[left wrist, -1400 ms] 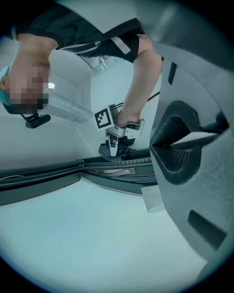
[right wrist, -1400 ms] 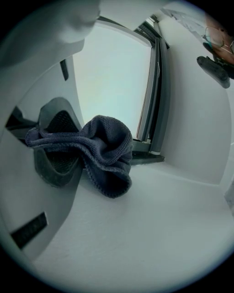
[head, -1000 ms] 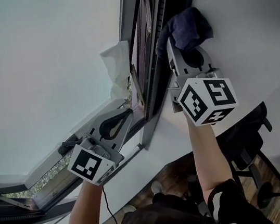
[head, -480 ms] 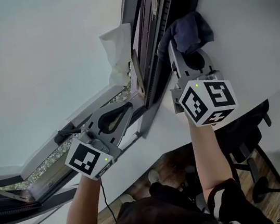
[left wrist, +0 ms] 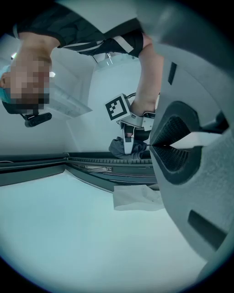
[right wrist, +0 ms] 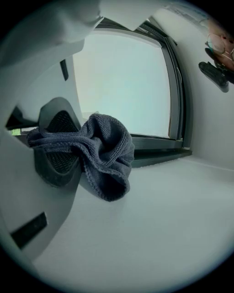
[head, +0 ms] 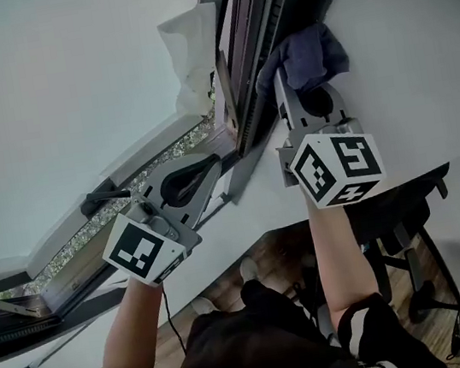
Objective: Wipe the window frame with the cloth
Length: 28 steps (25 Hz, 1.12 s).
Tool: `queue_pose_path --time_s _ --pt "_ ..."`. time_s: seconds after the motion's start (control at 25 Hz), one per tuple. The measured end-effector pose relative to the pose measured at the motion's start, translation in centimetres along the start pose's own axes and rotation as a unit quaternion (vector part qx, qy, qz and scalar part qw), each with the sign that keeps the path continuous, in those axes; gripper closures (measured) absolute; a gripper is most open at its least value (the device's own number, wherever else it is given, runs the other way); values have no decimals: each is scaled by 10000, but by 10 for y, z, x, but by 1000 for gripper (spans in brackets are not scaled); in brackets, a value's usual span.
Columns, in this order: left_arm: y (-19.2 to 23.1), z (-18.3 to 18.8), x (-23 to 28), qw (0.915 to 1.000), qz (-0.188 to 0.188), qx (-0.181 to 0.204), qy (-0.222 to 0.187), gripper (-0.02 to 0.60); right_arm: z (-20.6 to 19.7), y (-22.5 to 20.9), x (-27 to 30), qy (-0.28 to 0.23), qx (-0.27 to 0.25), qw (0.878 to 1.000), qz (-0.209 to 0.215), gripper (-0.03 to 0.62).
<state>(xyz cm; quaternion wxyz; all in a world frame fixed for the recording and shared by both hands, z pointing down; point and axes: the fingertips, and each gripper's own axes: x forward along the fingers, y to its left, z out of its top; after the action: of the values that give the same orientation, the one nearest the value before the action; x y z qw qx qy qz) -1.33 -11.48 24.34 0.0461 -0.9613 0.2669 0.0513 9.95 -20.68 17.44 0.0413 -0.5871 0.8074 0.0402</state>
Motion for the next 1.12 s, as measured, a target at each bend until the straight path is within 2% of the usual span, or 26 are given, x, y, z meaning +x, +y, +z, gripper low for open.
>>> queue_pose_path --time_s 0.12,0.24,0.4,0.64,0.88,1.04,1.12 --pt "-2 -7 0 9999 10 -62 95 563 -17 1 -2 128 71 9999 33 543" --pt "-5 -16 1 9991 51 -294 313 563 -34 1 -3 248 157 9995 67 544" --pt "-3 -25 0 9992 77 -210 322 563 -54 0 -4 392 257 9989 81 543" --pt "-8 -39 -4 9974 133 -464 542 563 -84 1 -7 528 343 9980 112 543" --pt "-6 -53 -5 9972 164 -426 584 563 -113 2 -8 697 390 9967 115 544" --pt "-8 -63 -5 9952 210 -619 727 563 -129 1 -10 755 412 9962 126 543" --pt "-8 -65 -4 9957 211 -565 710 563 -136 1 -10 782 413 9960 144 544"
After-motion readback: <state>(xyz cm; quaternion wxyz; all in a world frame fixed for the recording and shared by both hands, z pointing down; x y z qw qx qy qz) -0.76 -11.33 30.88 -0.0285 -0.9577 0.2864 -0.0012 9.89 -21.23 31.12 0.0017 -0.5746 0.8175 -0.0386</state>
